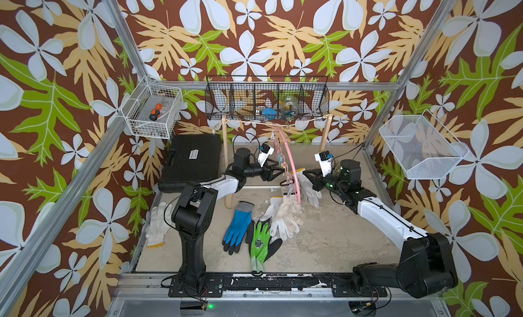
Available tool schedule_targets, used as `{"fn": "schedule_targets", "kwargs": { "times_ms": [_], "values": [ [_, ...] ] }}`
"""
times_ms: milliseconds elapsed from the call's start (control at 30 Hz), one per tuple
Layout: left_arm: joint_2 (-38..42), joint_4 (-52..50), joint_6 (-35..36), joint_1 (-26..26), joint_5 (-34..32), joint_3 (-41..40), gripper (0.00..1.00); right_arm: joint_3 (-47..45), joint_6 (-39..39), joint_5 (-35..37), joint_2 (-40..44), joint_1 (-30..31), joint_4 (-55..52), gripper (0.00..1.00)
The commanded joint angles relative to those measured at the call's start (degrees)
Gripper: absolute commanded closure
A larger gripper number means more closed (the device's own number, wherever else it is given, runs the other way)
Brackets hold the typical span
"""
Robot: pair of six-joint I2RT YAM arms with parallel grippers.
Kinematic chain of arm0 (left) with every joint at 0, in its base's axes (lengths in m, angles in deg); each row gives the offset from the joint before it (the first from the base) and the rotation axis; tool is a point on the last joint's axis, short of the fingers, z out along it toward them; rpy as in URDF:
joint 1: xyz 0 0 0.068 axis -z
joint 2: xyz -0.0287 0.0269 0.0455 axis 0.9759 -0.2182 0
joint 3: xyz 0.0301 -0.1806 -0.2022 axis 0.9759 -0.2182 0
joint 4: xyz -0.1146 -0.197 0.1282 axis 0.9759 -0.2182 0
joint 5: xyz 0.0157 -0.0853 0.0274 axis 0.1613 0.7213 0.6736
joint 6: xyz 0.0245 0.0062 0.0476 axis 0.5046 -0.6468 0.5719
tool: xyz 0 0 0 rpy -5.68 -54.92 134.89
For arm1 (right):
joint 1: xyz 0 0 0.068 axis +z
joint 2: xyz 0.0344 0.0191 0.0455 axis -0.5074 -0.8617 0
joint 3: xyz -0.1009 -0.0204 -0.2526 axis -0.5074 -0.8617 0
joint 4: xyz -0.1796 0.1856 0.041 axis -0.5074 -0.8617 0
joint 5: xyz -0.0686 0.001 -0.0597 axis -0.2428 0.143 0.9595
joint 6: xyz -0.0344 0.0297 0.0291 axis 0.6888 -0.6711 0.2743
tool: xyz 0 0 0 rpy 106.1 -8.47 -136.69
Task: Clip the gloves onto a hanger to dry
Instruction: Open the clamp at the hanger.
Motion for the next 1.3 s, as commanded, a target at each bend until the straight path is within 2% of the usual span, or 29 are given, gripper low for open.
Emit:
{"fn": "schedule_targets", "kwargs": {
  "times_ms": [0,567,733,1267],
  "values": [
    [-1.14,1.18,-0.29,-0.01,1.37,1.28,0.33,0.32,0.83,-0.85,-0.15,-0.01,0.82,1.00],
    [-2.43,2.43,-2.13,0.79,4.27,3.11,0.41,0.62,1.00,-0.71,-1.25,0.01,0.34,1.00],
    [-2.71,-0.26,-0.70,0.99,4.02,4.51,0.44,0.62,0.94,-0.79,-1.22,0.01,0.36,1.00],
    [-3.24,-1.18,-0.44,0.95,4.61,5.23,0.62,0.54,0.91,-1.41,-1.39,0.03,0.39,1.00]
  ]
}}
